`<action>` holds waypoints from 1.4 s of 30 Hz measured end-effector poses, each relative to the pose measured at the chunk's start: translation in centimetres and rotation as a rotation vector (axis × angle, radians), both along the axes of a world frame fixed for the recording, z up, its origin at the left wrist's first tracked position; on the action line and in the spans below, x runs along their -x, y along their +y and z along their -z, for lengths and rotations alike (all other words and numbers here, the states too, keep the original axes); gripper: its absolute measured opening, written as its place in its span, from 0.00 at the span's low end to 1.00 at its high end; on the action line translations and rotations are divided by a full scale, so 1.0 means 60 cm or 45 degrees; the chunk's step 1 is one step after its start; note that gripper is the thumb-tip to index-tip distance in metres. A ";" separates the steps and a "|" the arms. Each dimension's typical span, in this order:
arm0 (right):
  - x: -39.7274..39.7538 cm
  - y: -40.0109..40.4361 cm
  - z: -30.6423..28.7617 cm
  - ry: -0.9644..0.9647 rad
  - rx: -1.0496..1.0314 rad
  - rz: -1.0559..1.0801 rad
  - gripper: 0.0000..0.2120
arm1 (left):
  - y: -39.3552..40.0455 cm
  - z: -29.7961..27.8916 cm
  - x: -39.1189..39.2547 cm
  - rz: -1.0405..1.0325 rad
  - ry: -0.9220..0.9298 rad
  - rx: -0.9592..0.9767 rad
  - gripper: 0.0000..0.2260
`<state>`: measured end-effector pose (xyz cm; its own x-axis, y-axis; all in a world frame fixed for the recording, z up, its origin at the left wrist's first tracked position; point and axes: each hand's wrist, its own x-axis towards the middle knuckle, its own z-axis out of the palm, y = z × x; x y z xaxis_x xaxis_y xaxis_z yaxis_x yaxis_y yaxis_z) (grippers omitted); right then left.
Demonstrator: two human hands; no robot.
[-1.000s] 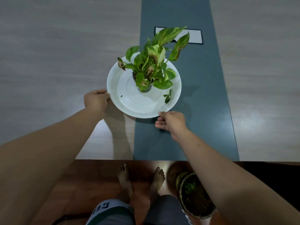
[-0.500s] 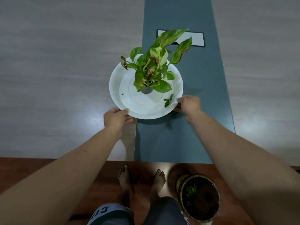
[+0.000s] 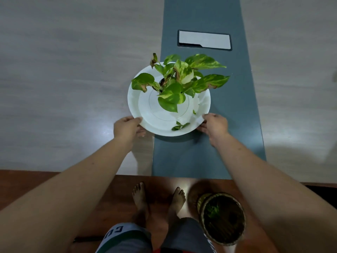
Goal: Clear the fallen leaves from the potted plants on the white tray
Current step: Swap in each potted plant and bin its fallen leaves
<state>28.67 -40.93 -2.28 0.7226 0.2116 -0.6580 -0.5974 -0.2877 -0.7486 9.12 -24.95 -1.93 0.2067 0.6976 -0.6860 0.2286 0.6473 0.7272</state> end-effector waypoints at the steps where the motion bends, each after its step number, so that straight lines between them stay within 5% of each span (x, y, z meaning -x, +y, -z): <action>1: -0.007 0.001 -0.001 -0.012 0.015 -0.021 0.02 | -0.015 0.002 0.002 0.008 -0.008 -0.009 0.03; 11: 0.026 -0.008 0.014 -0.068 0.079 -0.086 0.07 | 0.024 0.006 -0.011 -0.048 0.041 -0.090 0.04; 13: 0.027 -0.009 0.015 -0.341 0.333 -0.163 0.15 | 0.026 0.006 -0.011 0.022 0.231 -0.262 0.09; 16: 0.018 -0.011 0.003 -0.967 0.584 -0.469 0.19 | 0.012 0.003 -0.010 0.272 0.599 -0.856 0.18; 20: -0.002 0.009 -0.008 -1.260 0.757 -1.250 0.20 | -0.004 0.013 -0.026 0.840 0.484 -1.147 0.12; 26: -0.031 0.059 -0.005 -1.305 0.998 -1.744 0.21 | -0.008 0.014 -0.089 1.434 0.356 -1.058 0.15; 30: -0.029 0.078 0.001 -1.228 0.971 -1.756 0.21 | 0.002 0.028 -0.113 1.627 0.421 -1.102 0.19; 42: -0.026 0.084 0.011 -1.092 0.689 -1.729 0.12 | 0.009 0.038 -0.114 1.841 0.429 -1.244 0.09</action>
<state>30.20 -35.88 -2.94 0.3830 0.8318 -0.4017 0.7733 -0.5266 -0.3531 15.95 -24.38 -4.19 0.9183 0.2450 -0.3109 0.3762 -0.7844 0.4931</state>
